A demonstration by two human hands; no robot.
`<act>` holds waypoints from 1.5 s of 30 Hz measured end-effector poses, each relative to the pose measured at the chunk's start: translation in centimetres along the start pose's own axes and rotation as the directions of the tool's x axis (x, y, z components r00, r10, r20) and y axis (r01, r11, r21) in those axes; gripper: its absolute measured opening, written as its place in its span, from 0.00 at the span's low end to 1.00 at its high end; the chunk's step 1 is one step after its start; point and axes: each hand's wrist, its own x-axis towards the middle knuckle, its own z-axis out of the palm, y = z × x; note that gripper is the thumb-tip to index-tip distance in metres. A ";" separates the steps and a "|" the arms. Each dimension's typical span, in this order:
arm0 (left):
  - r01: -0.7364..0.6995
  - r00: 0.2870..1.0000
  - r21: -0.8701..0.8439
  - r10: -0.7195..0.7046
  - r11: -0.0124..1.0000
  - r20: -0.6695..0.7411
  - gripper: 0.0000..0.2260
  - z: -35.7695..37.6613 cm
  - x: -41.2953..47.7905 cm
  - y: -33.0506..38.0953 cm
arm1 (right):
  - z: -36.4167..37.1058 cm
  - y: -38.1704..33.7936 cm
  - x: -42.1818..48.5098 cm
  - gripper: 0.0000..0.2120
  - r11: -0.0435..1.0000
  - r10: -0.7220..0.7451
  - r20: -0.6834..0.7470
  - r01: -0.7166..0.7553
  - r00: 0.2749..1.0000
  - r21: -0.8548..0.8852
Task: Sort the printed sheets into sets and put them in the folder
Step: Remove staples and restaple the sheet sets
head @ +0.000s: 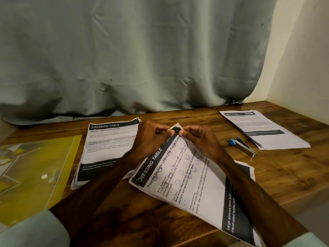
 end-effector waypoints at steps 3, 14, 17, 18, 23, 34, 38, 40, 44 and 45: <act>0.125 0.992 -0.117 -0.123 0.985 0.020 0.07 0.0 0.0 -0.6 | 0.1 -0.1 -0.1 0.07 0.999 0.036 0.028 -0.036 0.999 -0.028; 0.271 0.961 -0.138 -0.260 0.953 0.088 0.07 0.0 -0.3 -1.2 | -0.4 -0.6 0.1 0.05 0.973 0.115 0.025 -0.107 0.993 -0.204; 0.270 0.961 -0.128 -0.261 0.954 0.086 0.08 0.1 -0.3 -1.4 | -3.3 -0.5 -0.5 0.06 0.942 0.202 -0.049 -0.208 0.978 -0.263; 0.269 0.962 -0.123 -0.260 0.955 0.086 0.08 0.1 -0.3 -1.4 | -5.1 -0.2 -0.8 0.05 0.861 0.213 -0.139 -0.253 0.967 -0.440; 0.263 0.963 -0.119 -0.253 0.957 0.097 0.09 0.2 -0.2 -1.4 | -12.5 3.3 -2.6 0.25 0.368 0.391 -0.445 -0.580 0.806 -0.727; 0.290 0.956 -0.193 -0.272 0.937 0.114 0.08 0.3 -0.3 -2.0 | -10.0 1.0 -2.6 0.20 0.728 0.405 -0.226 -0.462 0.886 -0.506; 0.308 0.950 -0.210 -0.287 0.928 0.126 0.08 0.3 -0.2 -1.9 | -7.3 -3.1 -1.2 0.19 0.860 0.510 -0.101 -0.504 0.854 0.074; 0.305 0.950 -0.213 -0.282 0.928 0.131 0.07 0.2 -0.3 -1.7 | -6.3 -4.4 -0.1 0.19 0.825 0.526 -0.046 -0.497 0.849 0.268; 0.281 0.958 -0.224 -0.259 0.933 0.122 0.07 0.1 -0.2 -1.5 | -5.0 -4.8 0.5 0.15 0.926 0.376 0.097 -0.372 0.921 -0.062; 0.270 0.961 -0.219 -0.250 0.937 0.116 0.07 0.2 -0.2 -1.4 | -4.9 -4.8 0.5 0.15 0.925 0.359 0.150 -0.329 0.921 -0.190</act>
